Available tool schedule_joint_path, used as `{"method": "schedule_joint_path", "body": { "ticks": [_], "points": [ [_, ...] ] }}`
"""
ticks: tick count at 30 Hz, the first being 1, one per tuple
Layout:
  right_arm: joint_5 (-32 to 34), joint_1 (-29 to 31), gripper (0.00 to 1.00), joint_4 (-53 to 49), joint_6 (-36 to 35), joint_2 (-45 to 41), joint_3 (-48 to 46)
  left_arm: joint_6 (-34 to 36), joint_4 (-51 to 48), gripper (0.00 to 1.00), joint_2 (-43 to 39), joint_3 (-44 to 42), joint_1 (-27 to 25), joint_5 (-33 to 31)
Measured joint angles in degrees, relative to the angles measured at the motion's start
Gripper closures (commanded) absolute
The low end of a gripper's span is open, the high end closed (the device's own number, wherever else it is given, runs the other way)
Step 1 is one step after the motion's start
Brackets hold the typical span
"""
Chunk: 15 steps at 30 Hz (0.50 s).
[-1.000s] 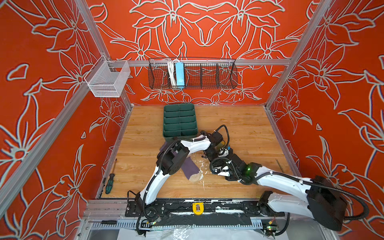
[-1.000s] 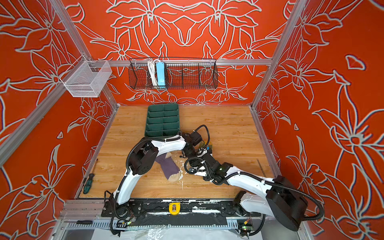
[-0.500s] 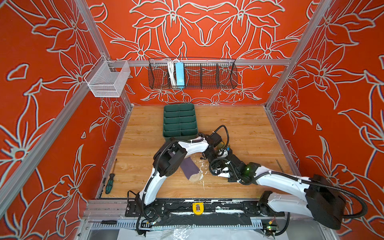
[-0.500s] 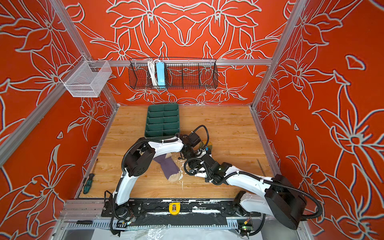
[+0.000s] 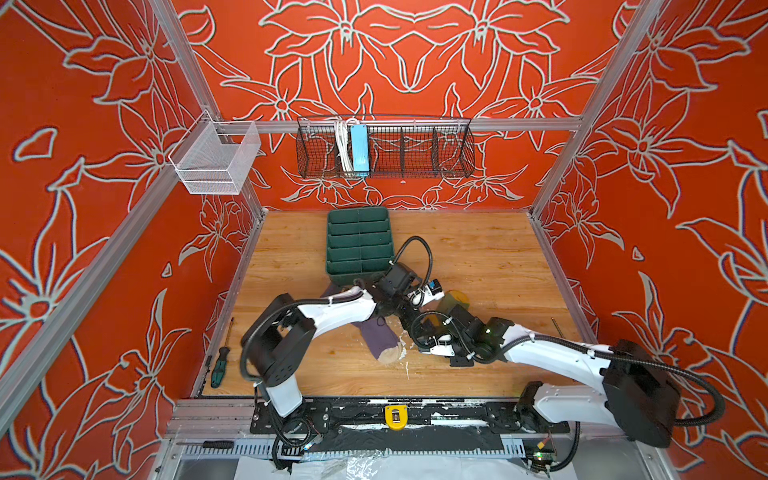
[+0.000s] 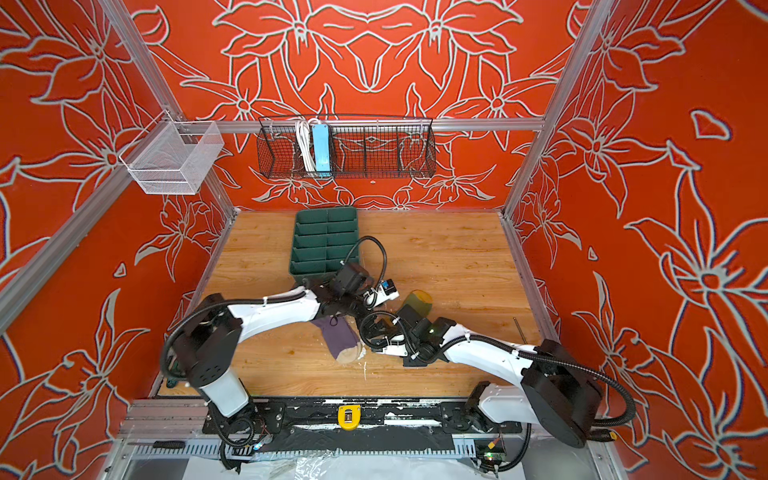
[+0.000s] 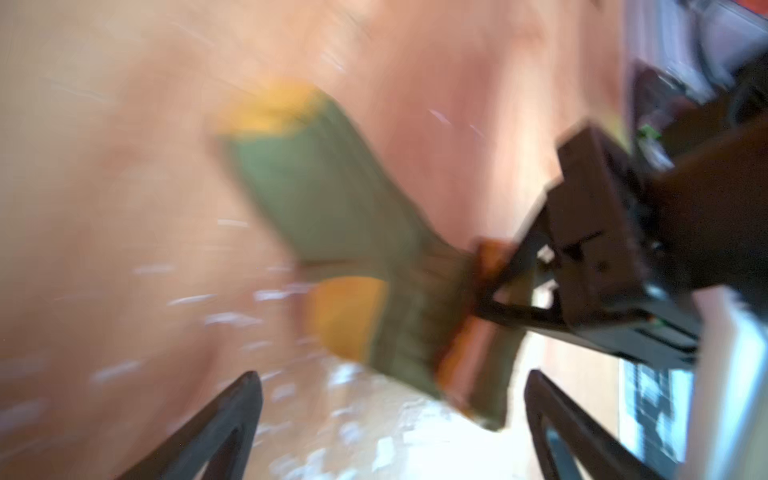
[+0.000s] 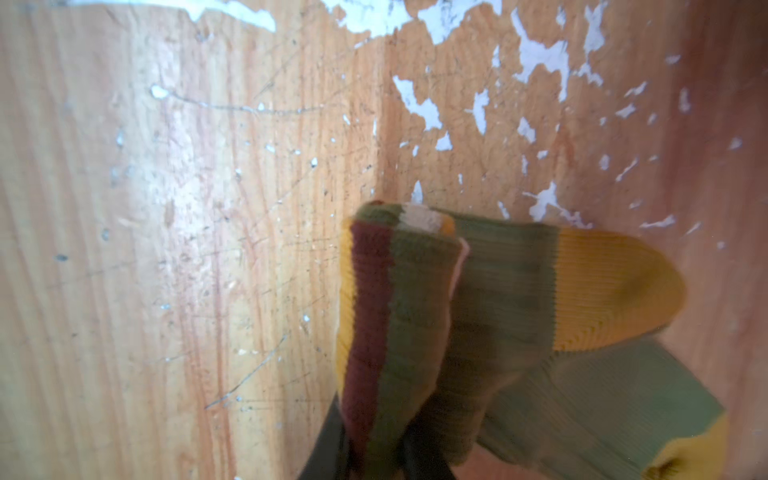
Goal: Roll the socks
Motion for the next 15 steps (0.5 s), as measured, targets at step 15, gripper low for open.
{"method": "schedule_joint_path", "body": {
  "ticks": [15],
  "points": [
    [-11.17, -3.72, 1.0, -5.31, 2.8, 6.82, 6.25, 16.15, 13.09, 0.01, -43.32, -14.73, 3.08, -15.15]
  ]
}}
